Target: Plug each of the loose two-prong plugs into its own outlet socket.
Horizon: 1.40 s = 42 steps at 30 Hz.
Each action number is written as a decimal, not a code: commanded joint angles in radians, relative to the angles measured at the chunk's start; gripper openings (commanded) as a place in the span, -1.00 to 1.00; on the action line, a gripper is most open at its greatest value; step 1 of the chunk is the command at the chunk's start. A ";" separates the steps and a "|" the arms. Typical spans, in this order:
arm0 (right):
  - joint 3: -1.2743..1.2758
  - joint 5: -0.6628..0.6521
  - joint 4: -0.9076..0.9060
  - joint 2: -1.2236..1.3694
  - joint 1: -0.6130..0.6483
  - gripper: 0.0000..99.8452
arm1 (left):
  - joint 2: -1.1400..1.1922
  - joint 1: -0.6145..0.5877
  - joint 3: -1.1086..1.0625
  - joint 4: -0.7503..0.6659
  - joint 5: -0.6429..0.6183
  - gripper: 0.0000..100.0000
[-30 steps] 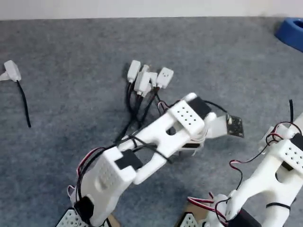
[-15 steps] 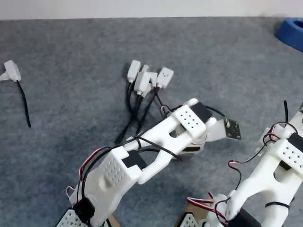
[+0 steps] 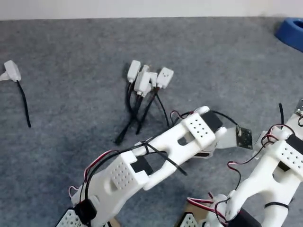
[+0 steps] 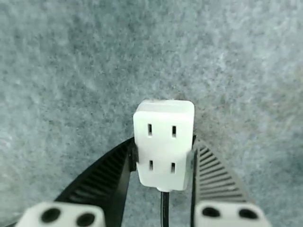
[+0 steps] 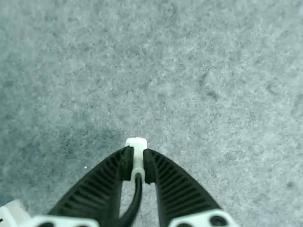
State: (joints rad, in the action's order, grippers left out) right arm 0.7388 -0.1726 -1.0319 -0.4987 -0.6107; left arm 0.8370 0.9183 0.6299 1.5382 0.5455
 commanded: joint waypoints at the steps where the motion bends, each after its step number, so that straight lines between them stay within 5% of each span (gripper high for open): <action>1: -0.007 -0.015 0.016 -0.013 0.005 -0.99 | -0.001 -0.002 -0.067 -0.018 -0.020 -0.99; 10: -0.007 -0.018 0.013 -0.013 0.015 -0.99 | -0.004 -0.117 -0.071 0.038 -0.084 -0.74; 33: -0.005 -0.020 0.007 -0.013 0.041 -0.99 | -0.012 -0.286 -0.068 0.127 0.028 -0.62; 42: -0.005 -0.020 0.007 -0.005 0.090 -0.99 | -0.012 -0.337 0.166 0.222 0.023 -0.62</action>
State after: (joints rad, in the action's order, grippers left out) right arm 0.7403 -0.1818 -1.0303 -0.4987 -0.5432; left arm 0.8477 0.6130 0.7004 1.7192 0.5608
